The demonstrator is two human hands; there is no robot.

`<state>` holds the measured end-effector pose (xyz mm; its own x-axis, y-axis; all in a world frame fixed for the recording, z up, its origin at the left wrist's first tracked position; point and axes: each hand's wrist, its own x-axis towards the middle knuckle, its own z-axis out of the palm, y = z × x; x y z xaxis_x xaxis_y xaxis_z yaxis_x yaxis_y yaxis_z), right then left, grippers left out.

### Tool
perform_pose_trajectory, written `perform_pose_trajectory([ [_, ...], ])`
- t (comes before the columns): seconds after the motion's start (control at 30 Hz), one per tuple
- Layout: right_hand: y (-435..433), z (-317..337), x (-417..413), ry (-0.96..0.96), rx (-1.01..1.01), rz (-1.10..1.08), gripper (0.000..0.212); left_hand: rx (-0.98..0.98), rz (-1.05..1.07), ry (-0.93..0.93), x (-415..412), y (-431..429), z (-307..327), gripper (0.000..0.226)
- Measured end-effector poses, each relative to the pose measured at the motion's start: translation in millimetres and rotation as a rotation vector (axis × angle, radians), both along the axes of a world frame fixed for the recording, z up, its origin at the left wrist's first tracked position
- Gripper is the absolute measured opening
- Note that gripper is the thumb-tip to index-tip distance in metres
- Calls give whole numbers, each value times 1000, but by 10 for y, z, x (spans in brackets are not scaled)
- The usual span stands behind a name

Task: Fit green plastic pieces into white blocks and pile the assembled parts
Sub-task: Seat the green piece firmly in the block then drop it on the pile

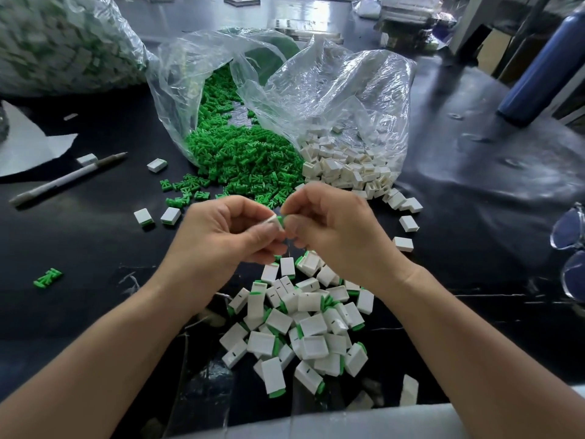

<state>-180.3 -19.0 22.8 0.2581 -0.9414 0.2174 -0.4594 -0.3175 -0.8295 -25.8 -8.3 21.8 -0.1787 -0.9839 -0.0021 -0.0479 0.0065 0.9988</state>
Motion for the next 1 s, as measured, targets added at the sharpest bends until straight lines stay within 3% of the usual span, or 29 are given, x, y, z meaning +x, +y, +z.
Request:
perform_pose_trajectory([
  [0.1,-3,0,-4,54,47,-14,13,8,8,37,-12,4,25,19],
  [0.3,37,35,5,232,-35,62,28,-9,-20,1,23,19,43,20],
  [0.47,32,65,-12,448,-76,166,43,-78,-72,-160,56,12,20,5],
  [0.67,52,81,-15,671,-190,231,18,-153,-81,-316,66,13,-25,9],
  [1.0,51,64,2,802,-217,276,20,-260,-44,-477,49,27,-68,18],
])
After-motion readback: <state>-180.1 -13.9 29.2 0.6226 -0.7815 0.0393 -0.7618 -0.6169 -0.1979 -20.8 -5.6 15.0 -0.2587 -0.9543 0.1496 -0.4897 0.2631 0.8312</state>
